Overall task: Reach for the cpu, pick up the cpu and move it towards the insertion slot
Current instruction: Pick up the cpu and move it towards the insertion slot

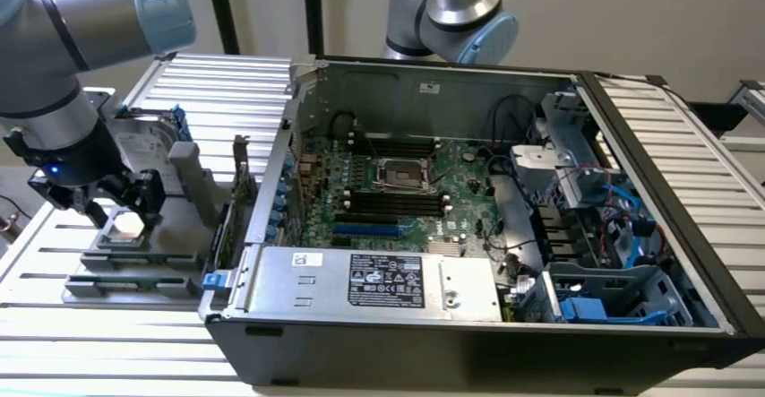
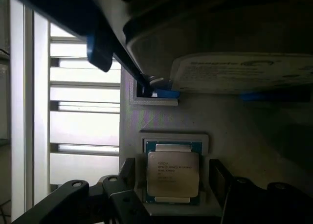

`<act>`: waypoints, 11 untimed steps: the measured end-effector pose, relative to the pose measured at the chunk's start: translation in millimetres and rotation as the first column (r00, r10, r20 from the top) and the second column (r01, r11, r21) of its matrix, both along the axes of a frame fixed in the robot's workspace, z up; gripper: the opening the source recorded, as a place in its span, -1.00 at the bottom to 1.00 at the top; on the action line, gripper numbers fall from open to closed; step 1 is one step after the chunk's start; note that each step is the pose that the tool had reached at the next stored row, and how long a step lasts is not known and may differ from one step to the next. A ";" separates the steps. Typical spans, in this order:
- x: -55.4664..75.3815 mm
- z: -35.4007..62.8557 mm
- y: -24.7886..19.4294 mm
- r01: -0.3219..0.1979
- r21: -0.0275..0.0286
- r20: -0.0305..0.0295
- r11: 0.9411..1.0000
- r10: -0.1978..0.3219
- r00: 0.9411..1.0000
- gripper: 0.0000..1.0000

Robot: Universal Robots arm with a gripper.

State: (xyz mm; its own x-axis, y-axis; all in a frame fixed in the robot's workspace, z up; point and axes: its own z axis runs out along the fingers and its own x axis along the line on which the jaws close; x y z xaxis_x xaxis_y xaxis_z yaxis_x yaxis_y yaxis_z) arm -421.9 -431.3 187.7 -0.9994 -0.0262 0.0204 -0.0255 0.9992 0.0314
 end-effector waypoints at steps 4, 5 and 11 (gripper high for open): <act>0.1 -0.9 -0.4 0.000 0.000 0.000 1.000 0.000 1.000 0.42; 0.1 -1.2 -0.6 0.000 0.000 0.000 1.000 0.000 1.000 0.42; 0.6 -2.1 -0.9 0.000 0.000 0.000 1.000 0.000 1.000 0.42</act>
